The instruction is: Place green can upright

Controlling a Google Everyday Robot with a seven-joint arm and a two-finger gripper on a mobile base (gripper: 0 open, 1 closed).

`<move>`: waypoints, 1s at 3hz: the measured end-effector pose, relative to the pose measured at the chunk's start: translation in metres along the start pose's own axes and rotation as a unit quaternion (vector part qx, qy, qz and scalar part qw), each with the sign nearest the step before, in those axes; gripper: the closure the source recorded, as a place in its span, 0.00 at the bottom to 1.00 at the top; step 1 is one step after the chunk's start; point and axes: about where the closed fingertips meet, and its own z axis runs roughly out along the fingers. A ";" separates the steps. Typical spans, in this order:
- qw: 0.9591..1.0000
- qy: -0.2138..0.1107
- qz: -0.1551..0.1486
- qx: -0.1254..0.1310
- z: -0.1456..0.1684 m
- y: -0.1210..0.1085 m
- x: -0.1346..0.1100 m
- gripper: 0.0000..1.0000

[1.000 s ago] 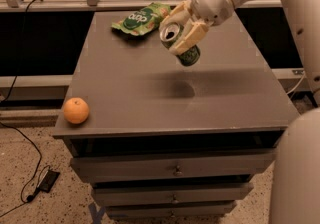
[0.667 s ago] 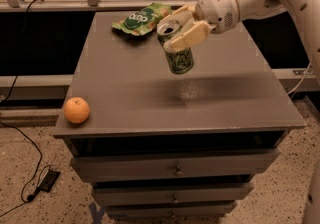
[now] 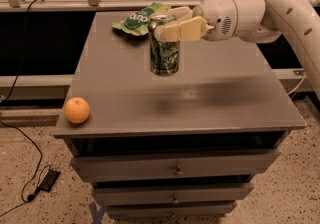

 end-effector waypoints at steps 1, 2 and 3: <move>1.000 0.000 0.000 0.000 0.000 0.000 0.000 1.00; 0.999 -0.013 -0.046 0.000 -0.002 0.000 0.001 1.00; 0.990 -0.012 -0.139 0.002 -0.009 -0.002 0.006 1.00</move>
Offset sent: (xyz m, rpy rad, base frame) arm 0.0001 -0.0201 -0.0054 0.1975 -0.4488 -0.0343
